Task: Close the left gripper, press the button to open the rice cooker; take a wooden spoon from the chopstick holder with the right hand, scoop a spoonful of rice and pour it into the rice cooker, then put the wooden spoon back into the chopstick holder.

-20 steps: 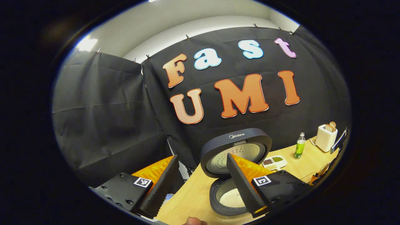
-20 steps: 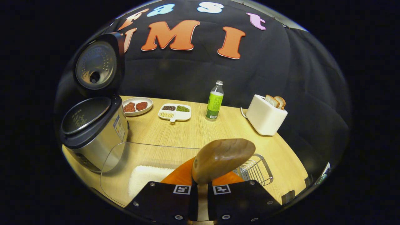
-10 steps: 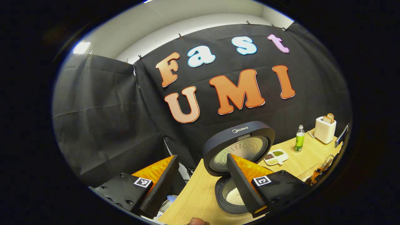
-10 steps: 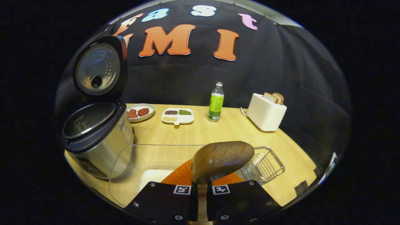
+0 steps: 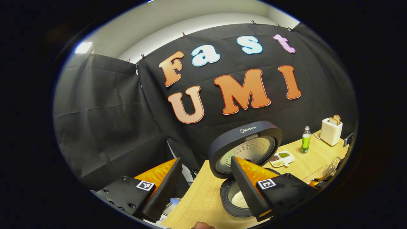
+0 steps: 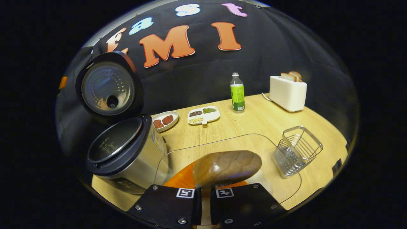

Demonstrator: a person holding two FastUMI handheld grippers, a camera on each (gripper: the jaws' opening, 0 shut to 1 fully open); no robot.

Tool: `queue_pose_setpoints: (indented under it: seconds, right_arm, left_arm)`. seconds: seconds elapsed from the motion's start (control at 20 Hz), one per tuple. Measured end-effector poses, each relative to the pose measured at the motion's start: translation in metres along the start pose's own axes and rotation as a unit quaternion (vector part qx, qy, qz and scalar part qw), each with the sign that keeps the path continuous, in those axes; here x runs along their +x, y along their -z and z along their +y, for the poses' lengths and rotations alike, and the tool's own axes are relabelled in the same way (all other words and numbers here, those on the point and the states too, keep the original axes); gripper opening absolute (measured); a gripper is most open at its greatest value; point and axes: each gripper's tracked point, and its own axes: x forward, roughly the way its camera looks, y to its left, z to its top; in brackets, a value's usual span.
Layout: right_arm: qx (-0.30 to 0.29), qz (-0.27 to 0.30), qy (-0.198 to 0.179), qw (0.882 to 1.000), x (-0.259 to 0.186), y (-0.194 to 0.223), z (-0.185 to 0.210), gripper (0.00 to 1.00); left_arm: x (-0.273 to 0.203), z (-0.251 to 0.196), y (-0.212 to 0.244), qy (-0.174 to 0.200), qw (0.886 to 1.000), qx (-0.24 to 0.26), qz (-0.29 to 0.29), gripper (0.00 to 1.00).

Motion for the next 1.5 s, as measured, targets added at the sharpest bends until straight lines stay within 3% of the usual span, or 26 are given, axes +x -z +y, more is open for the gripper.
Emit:
queue_pose_setpoints:
  seconds: [0.2,0.4,0.65,1.1,1.35,1.5]
  right_arm:
    - [0.096,0.034,-0.025,0.994,0.009,0.007,0.003,0.11]
    - [0.190,0.083,-0.036,0.978,0.019,0.013,-0.008,0.10]
    - [0.188,0.107,-0.057,0.975,0.025,0.011,-0.006,0.10]
    - [0.260,0.131,-0.128,0.948,0.017,-0.012,-0.019,0.10]
    - [0.325,0.136,-0.146,0.925,0.014,-0.035,-0.052,0.10]
    - [0.366,0.127,-0.176,0.905,0.004,-0.064,-0.061,0.10]
  left_arm:
    - [-0.003,0.004,0.002,0.000,1.000,0.003,0.002,0.94]
    - [-0.001,0.004,0.004,0.003,1.000,0.002,0.006,0.93]
    - [-0.001,0.002,-0.001,0.006,1.000,0.004,0.001,0.94]
    - [-0.002,-0.010,-0.004,0.010,1.000,0.001,0.004,0.93]
    - [-0.002,-0.026,0.001,0.012,1.000,-0.009,0.015,0.94]
    - [-0.003,-0.035,0.000,0.010,0.999,-0.023,0.019,1.00]
